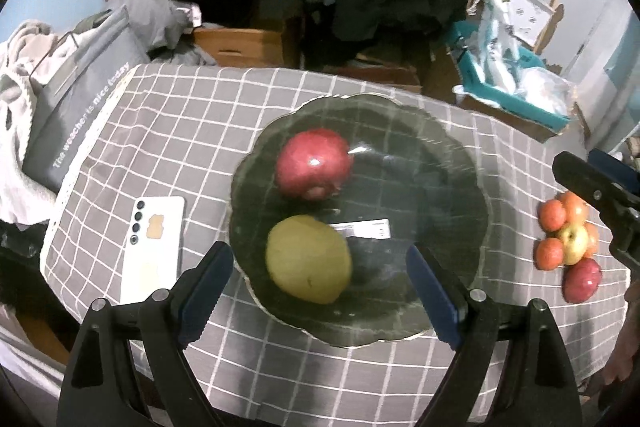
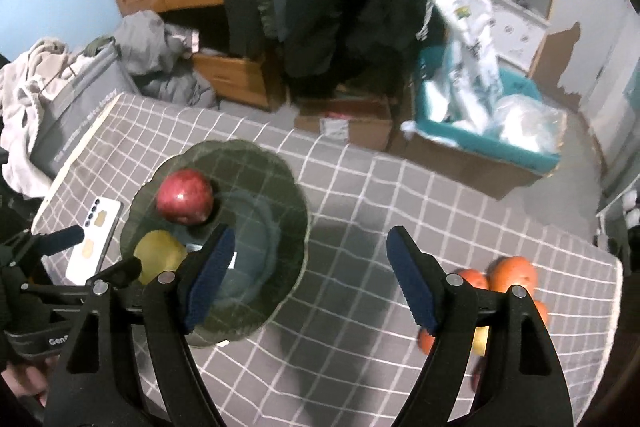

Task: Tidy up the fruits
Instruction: 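Withdraw both tools from the bowl back toward the remaining fruit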

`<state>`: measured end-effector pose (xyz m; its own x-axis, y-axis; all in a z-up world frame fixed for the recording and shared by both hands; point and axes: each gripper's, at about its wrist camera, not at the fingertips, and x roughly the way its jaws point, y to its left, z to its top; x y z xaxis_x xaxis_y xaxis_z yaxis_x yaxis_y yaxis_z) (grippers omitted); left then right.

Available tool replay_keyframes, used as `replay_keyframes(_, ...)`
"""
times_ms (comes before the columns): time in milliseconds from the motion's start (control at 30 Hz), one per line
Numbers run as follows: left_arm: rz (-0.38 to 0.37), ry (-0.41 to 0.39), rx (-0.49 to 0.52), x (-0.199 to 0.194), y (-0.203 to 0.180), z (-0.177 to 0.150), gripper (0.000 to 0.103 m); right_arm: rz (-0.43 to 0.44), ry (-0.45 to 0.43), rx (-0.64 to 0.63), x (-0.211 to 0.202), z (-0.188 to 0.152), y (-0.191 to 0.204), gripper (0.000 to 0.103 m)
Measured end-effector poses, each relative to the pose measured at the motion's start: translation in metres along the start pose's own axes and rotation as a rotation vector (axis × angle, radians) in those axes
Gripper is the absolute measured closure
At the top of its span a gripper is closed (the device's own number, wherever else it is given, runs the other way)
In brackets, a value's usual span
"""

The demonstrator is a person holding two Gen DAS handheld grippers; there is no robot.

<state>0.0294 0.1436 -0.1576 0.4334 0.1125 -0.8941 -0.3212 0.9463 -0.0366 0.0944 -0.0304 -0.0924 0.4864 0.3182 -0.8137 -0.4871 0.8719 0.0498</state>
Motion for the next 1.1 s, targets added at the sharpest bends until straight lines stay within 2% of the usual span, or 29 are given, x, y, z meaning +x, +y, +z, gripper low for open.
replay_keyframes(100,-0.022,-0.029,0.020,-0.010,-0.010,0.000,0.013,-0.015,-0.034,0.011,-0.016,-0.002,-0.007,0.017)
replay_keyframes(267,-0.061,-0.091,0.045,-0.031,-0.027,0.001,0.008,-0.030,-0.088,0.042,-0.044,-0.007,-0.025,0.017)
replay_keyframes(367,-0.079,-0.141,0.067,-0.047,-0.038,0.002,0.002,-0.044,-0.120,0.055,-0.062,-0.011,-0.035,0.017)
replay_keyframes(567,-0.100,-0.204,0.114,-0.071,-0.059,0.003,0.001,-0.090,-0.170,0.076,-0.092,-0.021,-0.055,0.016)
replay_keyframes(767,-0.134,-0.242,0.145,-0.089,-0.079,0.003,0.001,-0.123,-0.223,0.110,-0.124,-0.036,-0.079,0.016)
replay_keyframes(1100,-0.162,-0.277,0.213,-0.106,-0.118,-0.002,0.001,-0.194,-0.255,0.148,-0.154,-0.062,-0.114,0.016)
